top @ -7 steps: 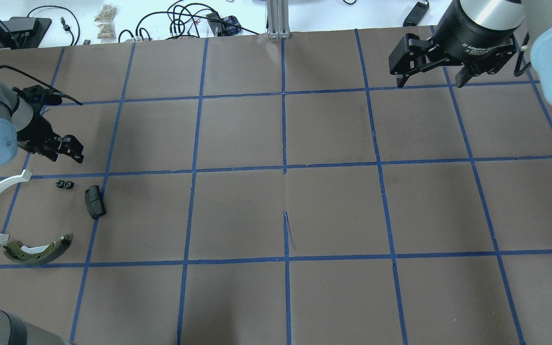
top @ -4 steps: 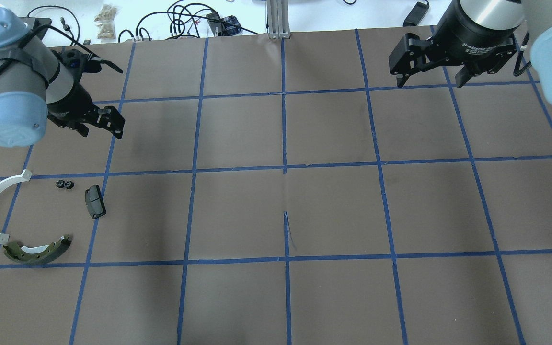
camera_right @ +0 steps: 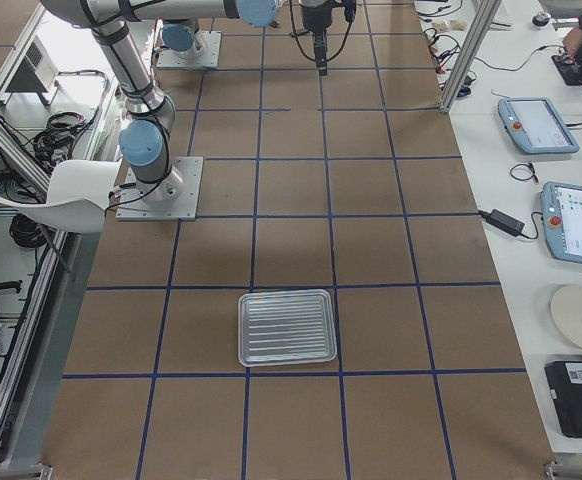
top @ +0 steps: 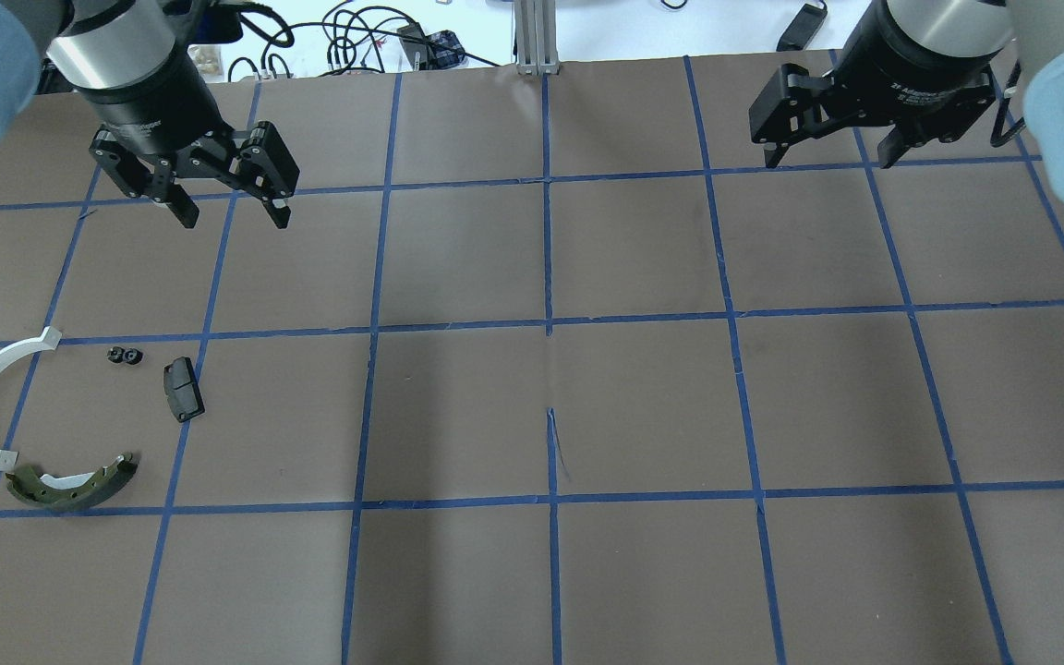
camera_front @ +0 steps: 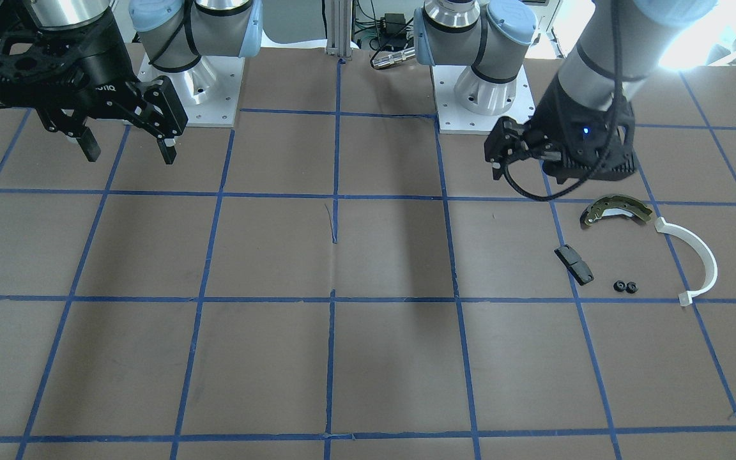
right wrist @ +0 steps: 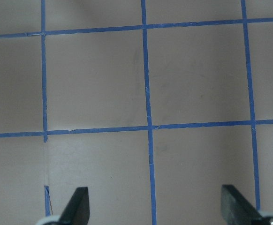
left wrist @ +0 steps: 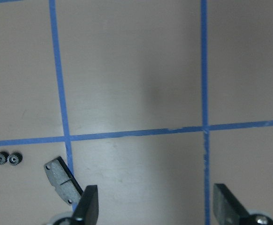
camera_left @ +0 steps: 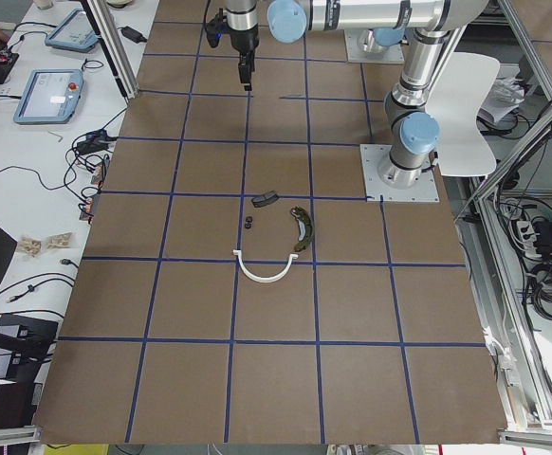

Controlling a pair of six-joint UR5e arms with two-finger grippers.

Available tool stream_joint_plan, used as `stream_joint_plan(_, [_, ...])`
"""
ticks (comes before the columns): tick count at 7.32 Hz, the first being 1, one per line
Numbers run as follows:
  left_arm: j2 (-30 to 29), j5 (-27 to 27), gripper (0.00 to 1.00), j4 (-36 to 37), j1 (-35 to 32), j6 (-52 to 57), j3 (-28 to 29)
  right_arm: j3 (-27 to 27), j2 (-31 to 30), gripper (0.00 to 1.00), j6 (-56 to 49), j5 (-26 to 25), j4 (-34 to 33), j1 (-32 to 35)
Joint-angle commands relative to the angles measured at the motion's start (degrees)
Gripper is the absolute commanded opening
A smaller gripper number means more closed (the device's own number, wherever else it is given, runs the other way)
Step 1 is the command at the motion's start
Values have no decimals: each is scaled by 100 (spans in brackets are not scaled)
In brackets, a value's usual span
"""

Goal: Place bearing gear from tray to pile

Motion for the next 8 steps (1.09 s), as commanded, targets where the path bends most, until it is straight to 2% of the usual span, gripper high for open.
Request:
stream_joint_plan(1, [306, 41, 95, -61, -316, -224, 58, 7, -6, 100, 0, 0, 0, 0])
stream_joint_plan(3, [334, -11, 100, 73, -150, -321, -67, 7, 2, 100, 0, 0, 0, 9])
stream_joint_plan(8, [343, -275, 100, 170, -88, -400, 55, 16, 2, 100, 0, 0, 0, 9])
